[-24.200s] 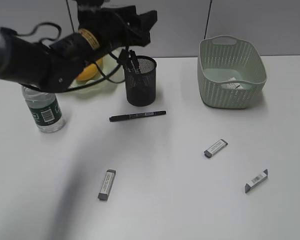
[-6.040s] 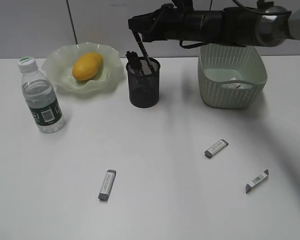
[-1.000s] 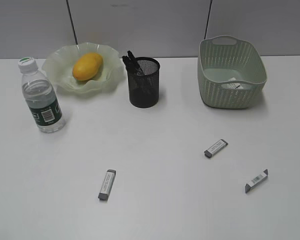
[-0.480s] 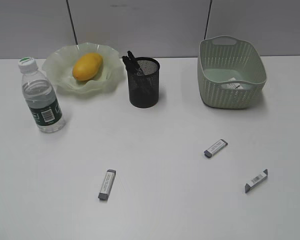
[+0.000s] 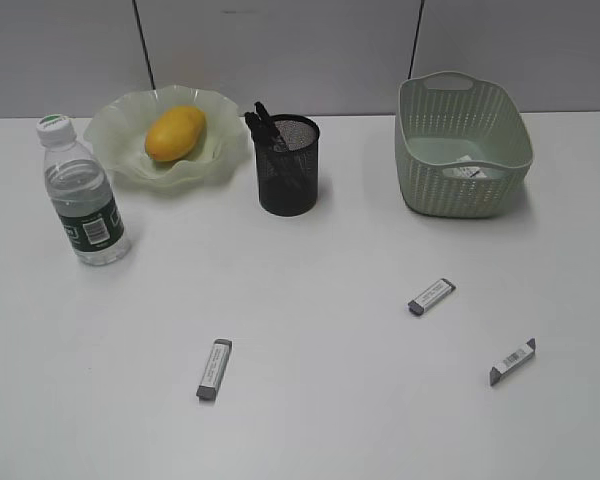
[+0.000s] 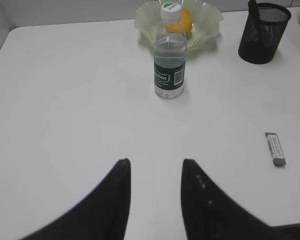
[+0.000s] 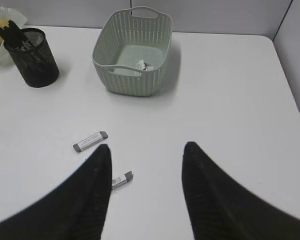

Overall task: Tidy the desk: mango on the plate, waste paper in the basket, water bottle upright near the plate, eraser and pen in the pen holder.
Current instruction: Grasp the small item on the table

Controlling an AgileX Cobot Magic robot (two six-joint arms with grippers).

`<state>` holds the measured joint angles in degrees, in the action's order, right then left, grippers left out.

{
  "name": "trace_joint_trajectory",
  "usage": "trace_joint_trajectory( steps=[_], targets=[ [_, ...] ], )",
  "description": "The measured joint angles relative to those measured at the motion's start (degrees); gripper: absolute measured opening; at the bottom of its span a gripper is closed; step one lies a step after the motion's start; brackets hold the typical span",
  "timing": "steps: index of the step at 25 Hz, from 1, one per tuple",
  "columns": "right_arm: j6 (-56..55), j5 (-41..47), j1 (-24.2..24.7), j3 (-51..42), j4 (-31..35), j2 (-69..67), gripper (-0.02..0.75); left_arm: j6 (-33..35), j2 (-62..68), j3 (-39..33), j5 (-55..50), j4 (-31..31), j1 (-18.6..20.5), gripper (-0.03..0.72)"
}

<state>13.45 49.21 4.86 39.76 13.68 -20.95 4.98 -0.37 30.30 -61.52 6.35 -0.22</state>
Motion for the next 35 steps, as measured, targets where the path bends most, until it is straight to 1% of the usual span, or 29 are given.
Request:
trace_joint_trajectory(
  steps=[8, 14, 35],
  targets=[
    [0.0, 0.8, 0.0, -9.5, 0.1, 12.8, 0.378, 0.0, 0.0, 0.0, 0.0, 0.0, 0.0, 0.242],
    [-0.1, 1.3, 0.0, -10.3, 0.4, 20.8, 0.377, 0.0, 0.0, 0.0, 0.0, 0.0, 0.0, 0.242],
    [-0.3, 1.4, 0.0, -10.3, 0.1, 21.5, 0.377, 0.0, 0.0, 0.0, 0.1, 0.0, 0.0, 0.241]
  ],
)
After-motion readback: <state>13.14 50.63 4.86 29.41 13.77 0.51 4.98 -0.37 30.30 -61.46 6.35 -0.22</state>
